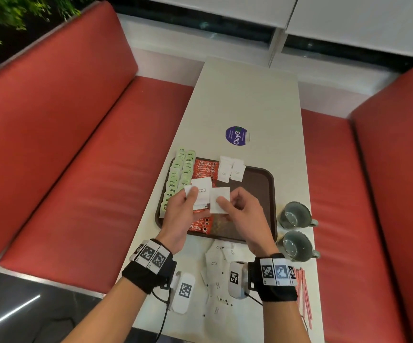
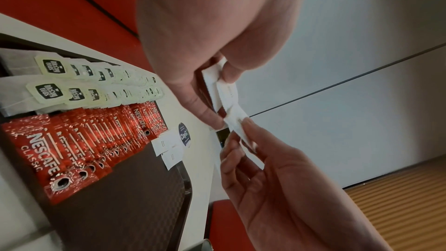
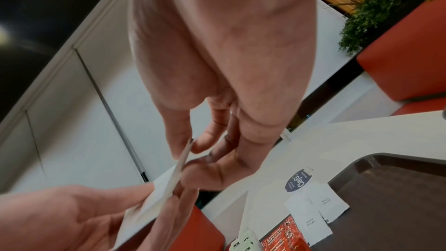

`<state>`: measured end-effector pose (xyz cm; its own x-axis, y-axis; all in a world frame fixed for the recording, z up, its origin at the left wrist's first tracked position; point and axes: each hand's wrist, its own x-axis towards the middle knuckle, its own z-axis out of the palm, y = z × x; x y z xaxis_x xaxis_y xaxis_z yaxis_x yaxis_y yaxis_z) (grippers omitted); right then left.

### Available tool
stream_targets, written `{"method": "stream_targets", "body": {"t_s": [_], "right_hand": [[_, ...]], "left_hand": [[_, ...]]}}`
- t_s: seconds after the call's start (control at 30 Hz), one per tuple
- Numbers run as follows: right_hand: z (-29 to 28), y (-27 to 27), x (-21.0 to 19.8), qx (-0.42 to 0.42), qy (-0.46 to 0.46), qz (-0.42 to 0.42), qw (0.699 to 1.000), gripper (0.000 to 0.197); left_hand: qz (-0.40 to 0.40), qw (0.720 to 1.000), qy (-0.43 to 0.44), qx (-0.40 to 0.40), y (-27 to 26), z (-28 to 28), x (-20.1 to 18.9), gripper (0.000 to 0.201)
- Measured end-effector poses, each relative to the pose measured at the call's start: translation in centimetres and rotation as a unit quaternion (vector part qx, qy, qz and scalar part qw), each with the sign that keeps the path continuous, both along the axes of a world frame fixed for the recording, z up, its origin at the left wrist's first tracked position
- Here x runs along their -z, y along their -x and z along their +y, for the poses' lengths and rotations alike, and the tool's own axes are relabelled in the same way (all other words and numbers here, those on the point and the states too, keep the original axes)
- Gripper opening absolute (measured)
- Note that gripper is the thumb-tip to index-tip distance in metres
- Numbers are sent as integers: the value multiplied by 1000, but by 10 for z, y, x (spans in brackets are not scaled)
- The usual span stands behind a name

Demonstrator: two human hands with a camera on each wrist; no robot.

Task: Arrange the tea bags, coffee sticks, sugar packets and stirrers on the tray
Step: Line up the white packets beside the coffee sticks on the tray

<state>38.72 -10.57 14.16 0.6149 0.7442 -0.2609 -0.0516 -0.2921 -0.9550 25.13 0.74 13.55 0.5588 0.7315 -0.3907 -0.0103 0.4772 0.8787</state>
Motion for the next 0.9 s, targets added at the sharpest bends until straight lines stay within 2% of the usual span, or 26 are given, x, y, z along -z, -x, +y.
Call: {"method": "stream_targets", "body": {"t_s": [0.1, 0.2, 0.27, 0.4, 0.53, 0.67, 0.8, 0.9], "right_hand": [[-9, 0, -11, 7, -49, 85, 995, 18], [-15, 2, -17, 4, -63, 99, 993, 18], [-17, 5, -17, 11, -64, 85, 994, 15], [-22, 11, -18, -5, -71, 23, 997, 29], [-26, 15, -21, -9, -79, 8, 997, 12], [-28, 19, -18, -8, -62, -66, 996, 20], [-28, 24, -19, 24, -76, -82, 993, 11], [-31, 24, -19, 50, -69, -91, 992, 15]], "left_hand": [[-23, 999, 22, -3, 3, -7, -7, 30], [-36, 998, 42, -11, 7, -11, -10, 28], [-33, 999, 33, -9, 9, -13, -10, 25], [-26, 999, -12, 14, 14, -20, -14, 25], [-23, 999, -20, 20, 19, -25, -17, 30], [-41, 998, -20, 31, 22, -29, -19, 27], [-16, 995, -85, 41, 22, -32, -15, 43], [2, 994, -105, 40, 21, -33, -12, 48]]}}
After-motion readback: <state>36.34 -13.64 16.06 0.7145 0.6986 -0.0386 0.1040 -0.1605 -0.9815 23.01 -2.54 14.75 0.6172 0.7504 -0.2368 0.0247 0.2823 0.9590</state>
